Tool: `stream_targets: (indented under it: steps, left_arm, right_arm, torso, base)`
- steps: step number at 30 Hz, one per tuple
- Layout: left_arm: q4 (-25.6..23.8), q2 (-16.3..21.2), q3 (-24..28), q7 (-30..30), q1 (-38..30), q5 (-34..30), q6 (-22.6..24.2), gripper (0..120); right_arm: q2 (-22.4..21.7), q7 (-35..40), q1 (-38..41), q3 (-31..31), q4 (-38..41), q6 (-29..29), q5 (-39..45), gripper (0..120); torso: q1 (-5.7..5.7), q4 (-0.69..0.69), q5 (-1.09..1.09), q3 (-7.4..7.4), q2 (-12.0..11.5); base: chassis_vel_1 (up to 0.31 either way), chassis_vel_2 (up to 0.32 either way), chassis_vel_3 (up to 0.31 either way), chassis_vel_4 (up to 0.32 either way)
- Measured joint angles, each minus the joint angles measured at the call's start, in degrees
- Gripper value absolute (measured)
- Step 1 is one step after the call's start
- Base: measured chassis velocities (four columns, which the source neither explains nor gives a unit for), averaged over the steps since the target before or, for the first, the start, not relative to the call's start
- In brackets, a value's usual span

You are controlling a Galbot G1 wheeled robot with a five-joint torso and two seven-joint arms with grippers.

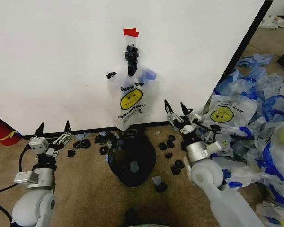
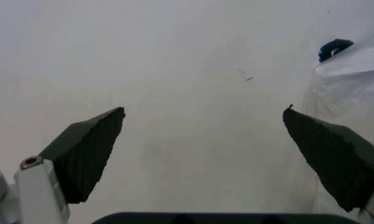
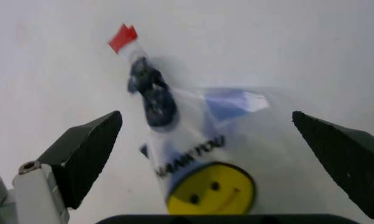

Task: Pick up the garbage bag from the wall and place it over the trash bin.

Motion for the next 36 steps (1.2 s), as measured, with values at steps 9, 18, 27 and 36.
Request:
stream_targets:
  steps: [9,18,27,36]
  left_arm:
    - [0.98,-0.29,1.05,-0.14,-2.04,0.08,1.61,100]
    - [1.47,-0.90,-0.23,-0.15,-1.50,0.17,1.33,100]
    - [1.65,-1.16,-0.69,-0.23,-1.83,0.17,1.35,100]
    - [1.96,-1.49,-0.88,-0.41,-1.99,0.16,1.37,100]
  right_arm:
    - [-0.03,-2.50,7.67,-4.54,-3.83,0.81,11.37,100]
    - [4.81,-5.23,17.84,-10.18,-13.36,1.97,16.98,100]
    - [8.64,-6.46,24.25,-14.53,-20.44,2.30,21.03,100]
    - [10.81,-8.11,29.21,-16.47,-26.53,2.29,24.01,100]
  torso:
    - [0.00,-0.07,-0.03,0.00,0.00]
    - [0.00,0.02,-0.01,0.00,0.00]
    - [0.00,-0.01,0.00,0.00,0.00]
    - [0.00,-0.01,0.00,0.00,0.00]
  base:
    - [0.000,0.000,0.000,0.000]
    - [0.000,0.000,0.000,0.000]
    - [0.000,0.000,0.000,0.000]
    - [0.000,0.000,0.000,0.000]
